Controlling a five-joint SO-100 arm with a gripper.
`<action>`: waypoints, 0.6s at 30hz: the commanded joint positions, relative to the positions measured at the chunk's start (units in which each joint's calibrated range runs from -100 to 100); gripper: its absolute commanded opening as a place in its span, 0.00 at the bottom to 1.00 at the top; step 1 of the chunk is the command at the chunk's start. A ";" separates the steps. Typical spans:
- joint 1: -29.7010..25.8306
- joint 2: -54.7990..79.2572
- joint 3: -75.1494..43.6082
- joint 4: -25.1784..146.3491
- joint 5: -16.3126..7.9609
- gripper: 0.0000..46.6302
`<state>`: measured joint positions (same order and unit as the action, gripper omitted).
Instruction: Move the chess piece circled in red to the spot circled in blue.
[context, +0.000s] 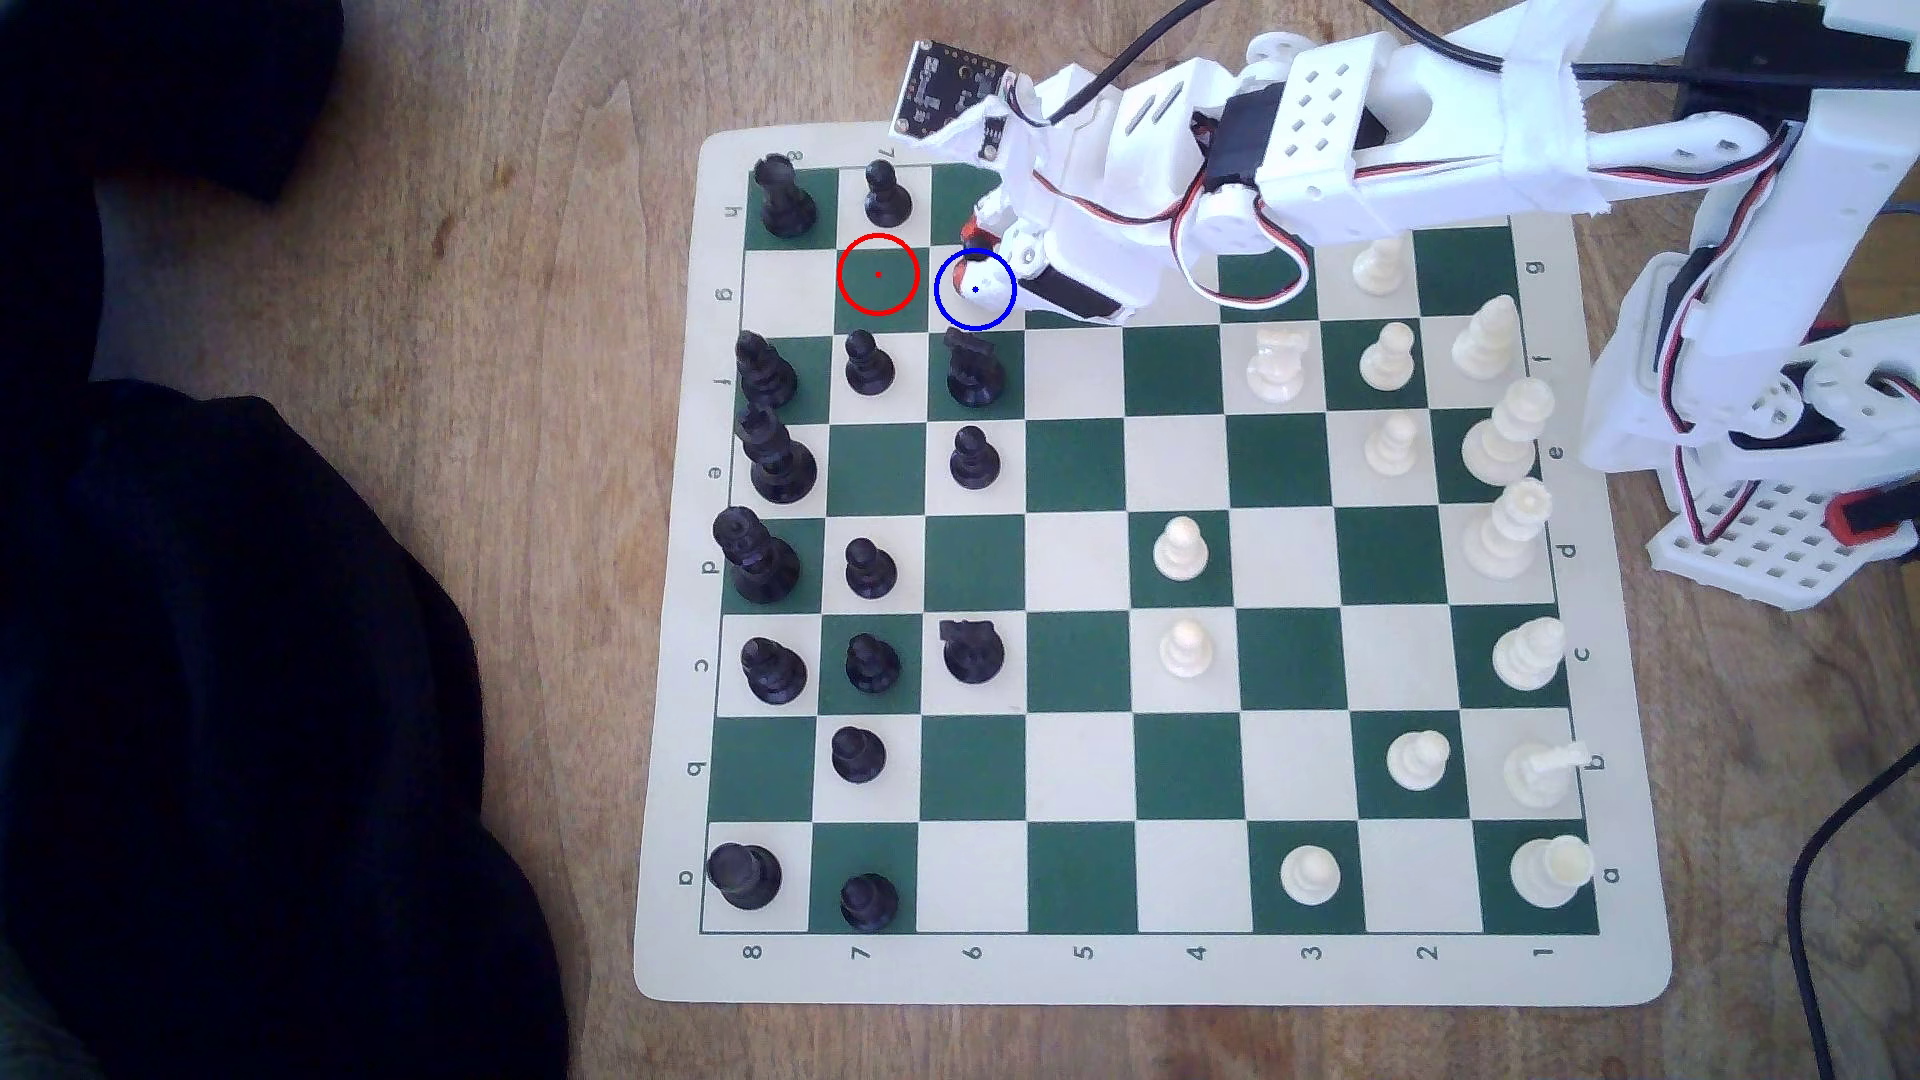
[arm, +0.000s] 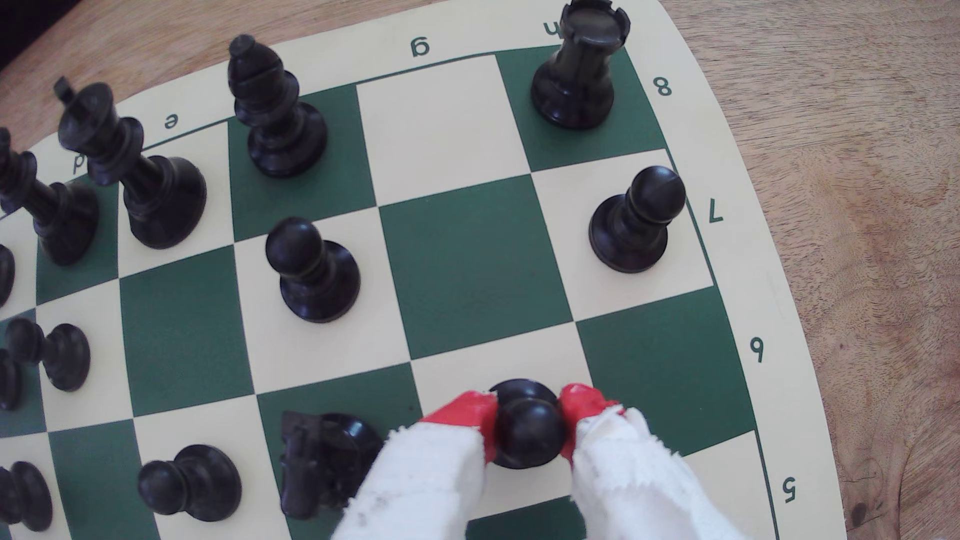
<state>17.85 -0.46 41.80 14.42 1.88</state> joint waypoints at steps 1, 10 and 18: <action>0.26 0.89 -3.09 -1.24 0.15 0.12; 0.34 1.39 -3.45 -1.40 0.20 0.13; 0.73 -0.05 -2.72 -1.56 0.20 0.43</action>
<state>17.77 1.63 41.71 13.78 1.88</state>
